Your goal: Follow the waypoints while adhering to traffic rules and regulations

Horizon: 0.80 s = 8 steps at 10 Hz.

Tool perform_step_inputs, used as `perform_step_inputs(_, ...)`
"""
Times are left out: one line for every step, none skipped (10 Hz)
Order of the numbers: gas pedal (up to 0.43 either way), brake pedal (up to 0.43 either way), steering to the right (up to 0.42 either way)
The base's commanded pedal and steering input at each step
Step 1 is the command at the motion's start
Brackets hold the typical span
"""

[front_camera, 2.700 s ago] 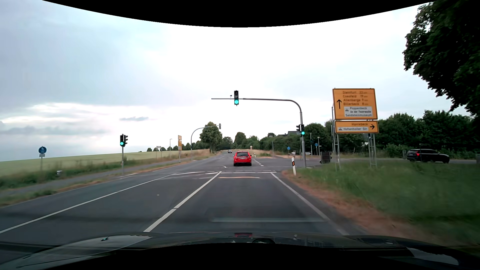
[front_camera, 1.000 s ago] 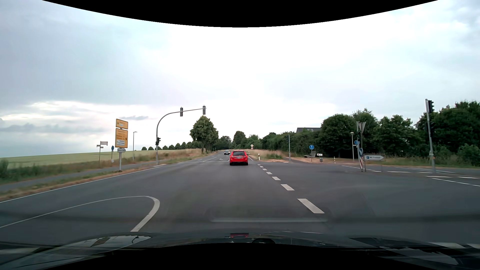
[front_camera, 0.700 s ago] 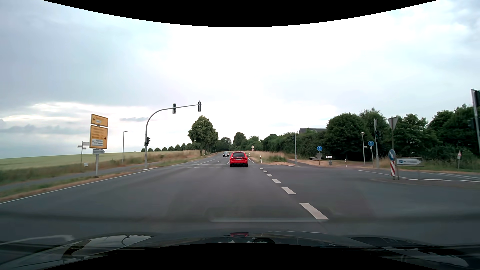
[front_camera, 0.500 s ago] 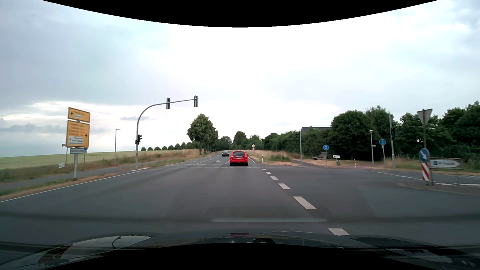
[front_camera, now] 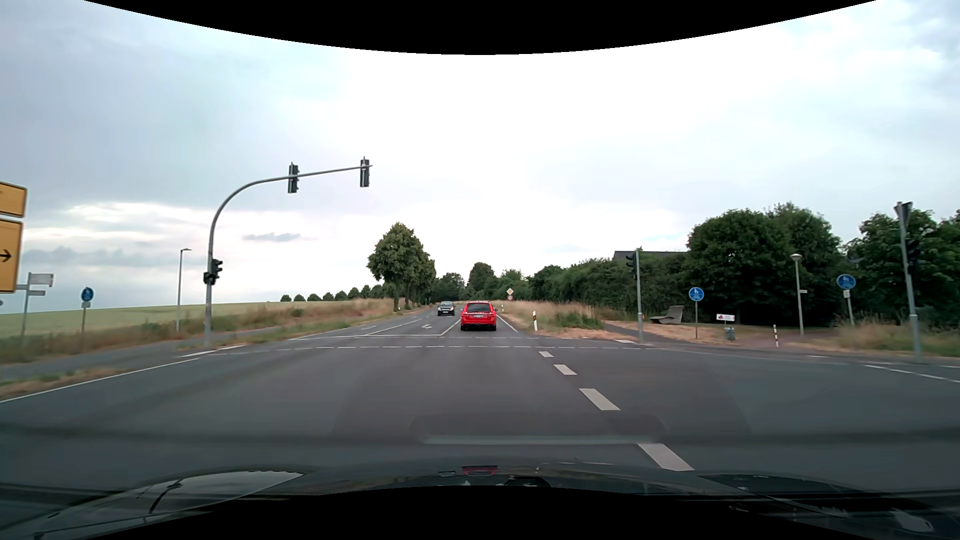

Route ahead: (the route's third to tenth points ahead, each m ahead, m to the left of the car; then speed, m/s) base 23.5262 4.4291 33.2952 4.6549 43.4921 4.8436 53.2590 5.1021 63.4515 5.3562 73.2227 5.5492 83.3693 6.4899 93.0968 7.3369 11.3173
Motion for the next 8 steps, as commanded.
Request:
perform_step_inputs(0.220, 0.000, -0.004)
perform_step_inputs(0.220, 0.000, -0.004)
perform_step_inputs(0.220, 0.000, -0.004)
perform_step_inputs(0.220, 0.000, -0.004)
perform_step_inputs(0.220, 0.000, -0.004)
perform_step_inputs(0.220, 0.000, -0.004)
perform_step_inputs(0.228, 0.000, -0.004)
perform_step_inputs(0.260, 0.000, -0.005)
